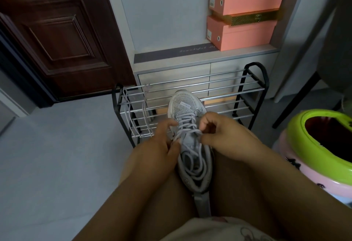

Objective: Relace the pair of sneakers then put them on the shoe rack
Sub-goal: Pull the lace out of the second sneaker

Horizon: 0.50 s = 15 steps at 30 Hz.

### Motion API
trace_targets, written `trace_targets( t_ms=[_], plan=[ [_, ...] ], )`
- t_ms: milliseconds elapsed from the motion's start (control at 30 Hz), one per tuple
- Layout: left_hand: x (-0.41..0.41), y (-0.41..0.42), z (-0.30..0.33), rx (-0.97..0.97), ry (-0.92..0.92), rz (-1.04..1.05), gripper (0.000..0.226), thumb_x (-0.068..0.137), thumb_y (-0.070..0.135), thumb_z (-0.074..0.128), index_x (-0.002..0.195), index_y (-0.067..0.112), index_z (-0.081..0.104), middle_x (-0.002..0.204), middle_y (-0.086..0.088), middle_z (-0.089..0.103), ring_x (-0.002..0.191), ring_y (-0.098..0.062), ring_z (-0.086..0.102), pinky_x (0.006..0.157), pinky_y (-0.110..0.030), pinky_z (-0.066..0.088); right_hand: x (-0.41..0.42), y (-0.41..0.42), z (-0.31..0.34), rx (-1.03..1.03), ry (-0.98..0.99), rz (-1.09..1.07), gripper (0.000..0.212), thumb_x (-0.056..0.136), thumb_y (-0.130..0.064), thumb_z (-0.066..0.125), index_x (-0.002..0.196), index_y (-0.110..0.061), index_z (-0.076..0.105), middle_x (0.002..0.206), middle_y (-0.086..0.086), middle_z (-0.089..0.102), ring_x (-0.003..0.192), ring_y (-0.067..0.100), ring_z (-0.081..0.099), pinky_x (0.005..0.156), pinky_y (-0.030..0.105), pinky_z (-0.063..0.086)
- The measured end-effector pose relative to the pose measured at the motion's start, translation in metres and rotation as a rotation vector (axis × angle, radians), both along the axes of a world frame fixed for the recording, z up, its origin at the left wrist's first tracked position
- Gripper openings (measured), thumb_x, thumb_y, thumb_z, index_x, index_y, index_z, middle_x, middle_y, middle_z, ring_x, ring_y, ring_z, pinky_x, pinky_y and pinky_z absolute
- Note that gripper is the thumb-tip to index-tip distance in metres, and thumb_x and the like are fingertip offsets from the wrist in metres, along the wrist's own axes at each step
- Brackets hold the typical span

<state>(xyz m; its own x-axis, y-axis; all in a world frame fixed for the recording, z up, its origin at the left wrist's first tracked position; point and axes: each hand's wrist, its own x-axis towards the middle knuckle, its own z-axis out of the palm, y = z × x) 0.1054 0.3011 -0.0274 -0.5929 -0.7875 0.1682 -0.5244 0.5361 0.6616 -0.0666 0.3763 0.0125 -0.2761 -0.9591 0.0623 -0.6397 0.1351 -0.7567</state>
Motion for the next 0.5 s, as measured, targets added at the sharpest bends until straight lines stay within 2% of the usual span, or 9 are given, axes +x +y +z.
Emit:
trace_targets(
  t_ms=[133, 233, 300, 367, 433, 500],
  plan=[
    [0.003, -0.003, 0.005, -0.057, -0.043, -0.087, 0.034, 0.091, 0.044, 0.043, 0.122, 0.054, 0.032, 0.073, 0.009, 0.064, 0.066, -0.011, 0.064, 0.065, -0.036, 0.055, 0.003, 0.000, -0.002, -0.020, -0.054, 0.009, 0.020, 0.078, -0.015, 0.070, 0.093, -0.013, 0.057, 0.081, -0.002, 0.060, 0.059, -0.001, 0.048, 0.054, 0.008, 0.037],
    [0.001, -0.004, 0.009, -0.157, -0.113, -0.083, 0.033, 0.092, 0.036, 0.047, 0.121, 0.042, 0.032, 0.062, 0.010, 0.050, 0.059, -0.010, 0.054, 0.059, -0.031, 0.049, 0.007, 0.004, 0.001, -0.019, 0.105, 0.038, 0.025, 0.078, -0.021, 0.069, 0.098, -0.021, 0.053, 0.087, -0.005, 0.058, 0.065, 0.001, 0.050, 0.057, 0.007, 0.037],
    [-0.002, -0.005, 0.012, -0.176, -0.141, -0.039, 0.026, 0.091, 0.038, 0.049, 0.114, 0.035, 0.037, 0.060, 0.009, 0.049, 0.058, -0.009, 0.053, 0.056, -0.030, 0.047, 0.011, 0.002, 0.002, -0.018, 0.213, 0.019, 0.021, 0.079, -0.028, 0.066, 0.096, -0.023, 0.054, 0.086, -0.008, 0.057, 0.067, 0.000, 0.049, 0.061, 0.006, 0.036],
    [-0.007, -0.005, 0.013, -0.143, -0.142, 0.015, 0.016, 0.089, 0.044, 0.049, 0.098, 0.035, 0.041, 0.061, 0.009, 0.052, 0.059, -0.007, 0.054, 0.056, -0.029, 0.046, 0.014, -0.002, 0.001, -0.034, 0.263, -0.006, 0.017, 0.080, -0.031, 0.065, 0.090, -0.020, 0.056, 0.081, -0.008, 0.054, 0.067, 0.002, 0.047, 0.061, 0.004, 0.035],
    [-0.011, -0.004, 0.013, -0.050, -0.099, 0.069, 0.016, 0.086, 0.046, 0.051, 0.086, 0.032, 0.044, 0.064, 0.009, 0.055, 0.061, -0.005, 0.054, 0.059, -0.031, 0.047, 0.015, -0.007, -0.001, -0.026, 0.227, -0.027, 0.015, 0.079, -0.028, 0.066, 0.085, -0.016, 0.058, 0.075, -0.008, 0.053, 0.063, 0.003, 0.046, 0.054, 0.009, 0.035],
    [-0.014, -0.006, 0.013, 0.103, -0.007, 0.079, 0.017, 0.085, 0.045, 0.054, 0.079, 0.030, 0.049, 0.064, 0.010, 0.055, 0.059, -0.005, 0.051, 0.062, -0.032, 0.046, 0.013, -0.012, -0.003, 0.020, 0.026, -0.043, 0.013, 0.077, -0.022, 0.068, 0.080, -0.012, 0.059, 0.067, -0.009, 0.052, 0.054, 0.000, 0.045, 0.047, 0.010, 0.032]
  ],
)
